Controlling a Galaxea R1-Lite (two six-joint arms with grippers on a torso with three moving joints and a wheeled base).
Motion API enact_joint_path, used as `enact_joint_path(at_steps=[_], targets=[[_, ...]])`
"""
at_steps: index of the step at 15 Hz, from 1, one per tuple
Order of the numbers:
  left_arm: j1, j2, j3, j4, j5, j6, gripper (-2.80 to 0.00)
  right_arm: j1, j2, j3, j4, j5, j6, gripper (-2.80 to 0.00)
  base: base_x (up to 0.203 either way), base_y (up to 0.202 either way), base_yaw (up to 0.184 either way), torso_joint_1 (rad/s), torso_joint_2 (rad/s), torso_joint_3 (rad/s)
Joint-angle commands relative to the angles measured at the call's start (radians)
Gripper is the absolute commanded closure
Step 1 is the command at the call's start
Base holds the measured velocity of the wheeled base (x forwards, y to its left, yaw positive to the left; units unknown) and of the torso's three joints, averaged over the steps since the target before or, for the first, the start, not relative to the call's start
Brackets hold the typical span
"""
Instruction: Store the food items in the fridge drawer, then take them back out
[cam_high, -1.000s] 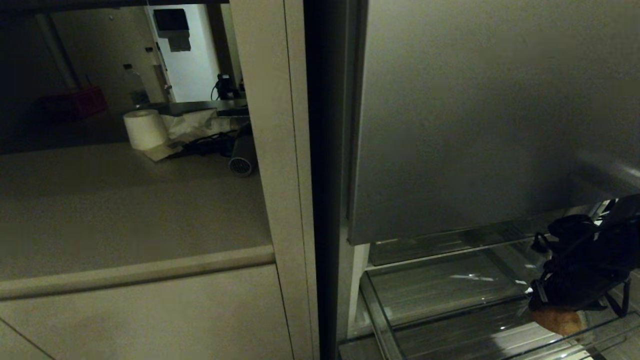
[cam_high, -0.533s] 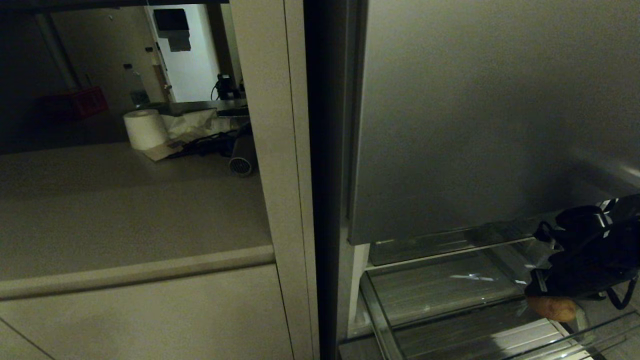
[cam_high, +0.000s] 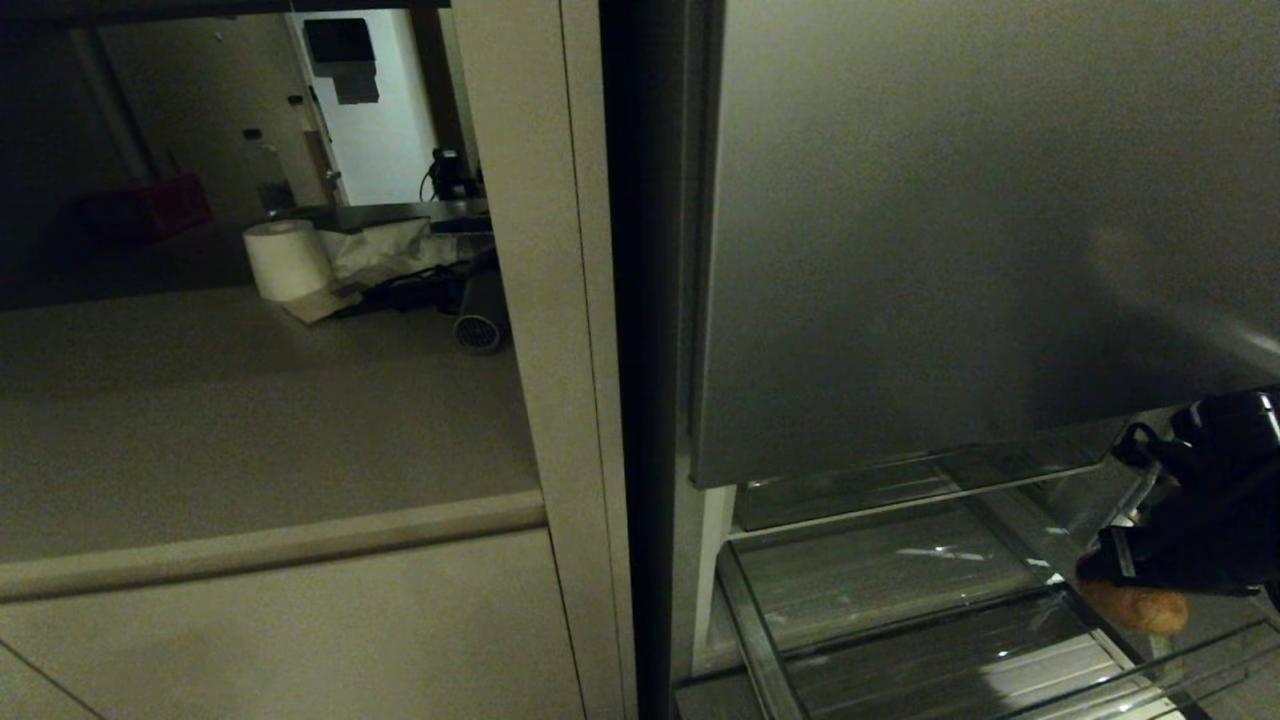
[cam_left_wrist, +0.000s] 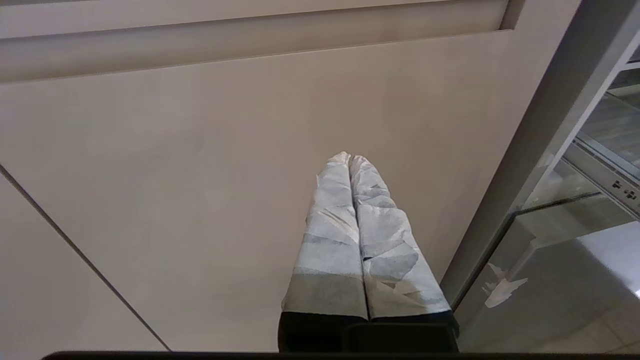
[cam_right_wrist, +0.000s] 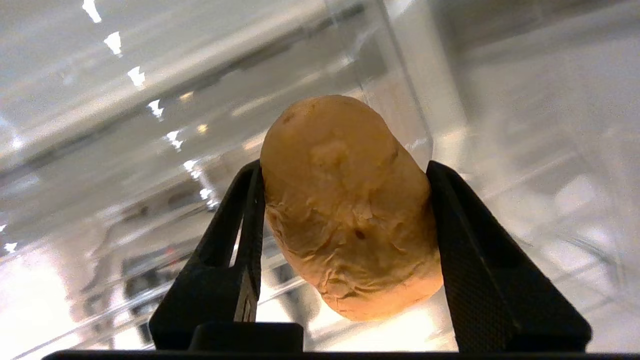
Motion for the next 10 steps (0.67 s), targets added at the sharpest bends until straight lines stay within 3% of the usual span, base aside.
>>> enact_joint_path(at_steps=[1, 10], targets=[[0.0, 0.0, 0.0, 0.0, 0.0, -0.001, 0.0, 0.001, -0.123, 0.037, -0.005, -0.001, 0.0, 0.0, 0.0, 0.0, 0.0, 0.0, 0.0, 0.0], [0.0, 0.0, 0.0, 0.0, 0.0, -0.001, 0.0, -0.006, -0.337, 0.15, -0.004, -0.007, 0.004, 0.0, 0.0, 0.0, 0.0, 0.0, 0.0, 0.0]])
